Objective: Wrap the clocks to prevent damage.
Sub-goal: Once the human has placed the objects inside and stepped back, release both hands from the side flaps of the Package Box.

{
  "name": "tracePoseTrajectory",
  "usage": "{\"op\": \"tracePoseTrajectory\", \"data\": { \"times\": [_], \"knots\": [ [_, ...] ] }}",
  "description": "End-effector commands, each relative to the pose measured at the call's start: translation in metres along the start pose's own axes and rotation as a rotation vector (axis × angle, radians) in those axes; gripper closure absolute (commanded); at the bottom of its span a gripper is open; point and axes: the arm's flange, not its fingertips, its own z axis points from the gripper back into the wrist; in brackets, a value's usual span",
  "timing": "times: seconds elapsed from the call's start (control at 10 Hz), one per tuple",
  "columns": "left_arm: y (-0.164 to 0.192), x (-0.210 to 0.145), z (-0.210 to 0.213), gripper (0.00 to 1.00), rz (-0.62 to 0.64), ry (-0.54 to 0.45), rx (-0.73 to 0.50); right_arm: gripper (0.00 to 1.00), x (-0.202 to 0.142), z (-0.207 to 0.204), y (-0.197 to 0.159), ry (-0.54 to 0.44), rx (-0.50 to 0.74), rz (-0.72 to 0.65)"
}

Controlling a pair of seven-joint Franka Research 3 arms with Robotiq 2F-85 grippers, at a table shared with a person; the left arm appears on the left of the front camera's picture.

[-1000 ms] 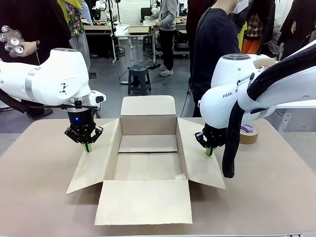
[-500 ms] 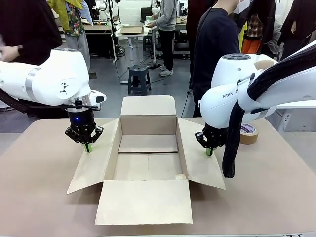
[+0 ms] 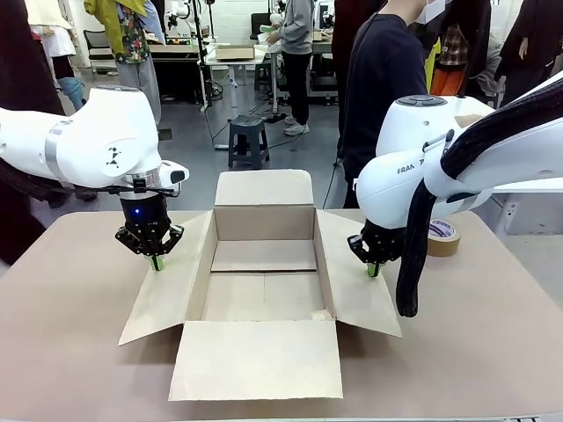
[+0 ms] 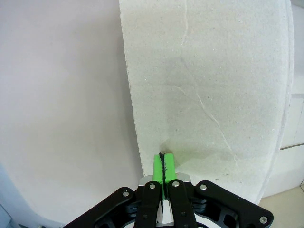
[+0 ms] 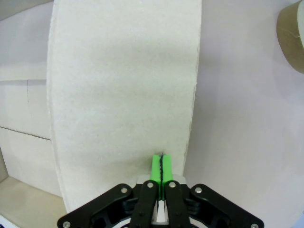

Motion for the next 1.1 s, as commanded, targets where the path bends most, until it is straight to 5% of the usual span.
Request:
{"op": "tracePoseTrajectory", "data": {
  "times": [0.0,1.0],
  "knots": [
    [-0.0002,-0.0001,-0.0004,1.00,-0.005,0.000,-0.001,0.99,0.0000,-0.0031,-0.0003,0.003,-0.011,-0.008],
    [-0.0002,-0.0001,-0.0004,1.00,-0.005,0.000,-0.001,0.99,0.0000,-0.0031,-0.0003,0.003,-0.011,-0.008]
  ]
}}
